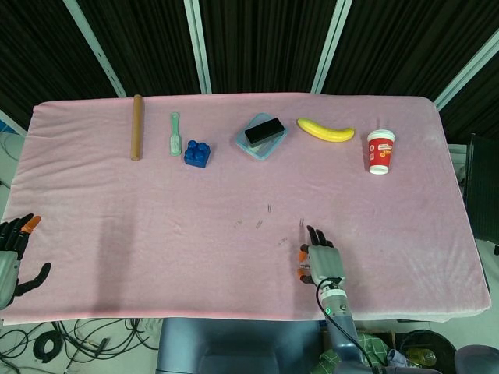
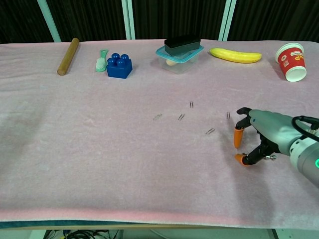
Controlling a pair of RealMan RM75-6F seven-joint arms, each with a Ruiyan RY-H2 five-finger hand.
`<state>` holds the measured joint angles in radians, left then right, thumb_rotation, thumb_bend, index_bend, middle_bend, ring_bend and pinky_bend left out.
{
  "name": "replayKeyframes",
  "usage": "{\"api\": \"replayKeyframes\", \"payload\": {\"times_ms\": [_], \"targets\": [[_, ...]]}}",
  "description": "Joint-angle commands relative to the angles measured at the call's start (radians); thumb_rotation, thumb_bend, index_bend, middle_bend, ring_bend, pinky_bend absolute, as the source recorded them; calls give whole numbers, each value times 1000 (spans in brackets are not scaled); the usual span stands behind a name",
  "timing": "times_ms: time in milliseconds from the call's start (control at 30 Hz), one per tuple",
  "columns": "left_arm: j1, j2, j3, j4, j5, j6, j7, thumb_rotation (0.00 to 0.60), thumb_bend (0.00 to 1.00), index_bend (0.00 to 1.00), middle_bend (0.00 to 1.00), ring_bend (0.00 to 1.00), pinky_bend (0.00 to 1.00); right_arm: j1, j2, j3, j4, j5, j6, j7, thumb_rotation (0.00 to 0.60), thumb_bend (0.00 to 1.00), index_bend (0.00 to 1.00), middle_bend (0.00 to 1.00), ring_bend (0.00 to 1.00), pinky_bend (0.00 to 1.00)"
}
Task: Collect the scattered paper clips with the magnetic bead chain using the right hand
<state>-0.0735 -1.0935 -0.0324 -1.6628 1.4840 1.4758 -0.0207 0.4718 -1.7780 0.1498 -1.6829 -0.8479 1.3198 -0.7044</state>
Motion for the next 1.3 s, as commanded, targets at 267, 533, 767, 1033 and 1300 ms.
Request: {"api": "replayKeyframes", "payload": {"times_ms": [267,533,767,1033,1300], "targets": [[0,1,0,-1,-1,0,-1,600,344,81,37,0,0,1,-1,-6,7,8,-8,-8,600,242,551,0,0,202],[0,1,0,-2,-3,-1,0,600,344,81,38,0,0,1,-1,-2,17,14,-13,-5,600,247,565,0,0,201],[1,1,0,-3,-3,-1,1,600,345,81,38,0,0,3,0,0,26,20,-25,-2,600,259,568,0,0,202],[0,0,-2,-4,-5,-2,3,600,344,81,38,0,0,6,0,2,34,24,-32,1,600,260,567,0,0,202],[0,0,-1,-4,-5,-2,4,600,344,81,38,0,0,6,2,1,35,31,-40,3,600,267,569,0,0,202]]}}
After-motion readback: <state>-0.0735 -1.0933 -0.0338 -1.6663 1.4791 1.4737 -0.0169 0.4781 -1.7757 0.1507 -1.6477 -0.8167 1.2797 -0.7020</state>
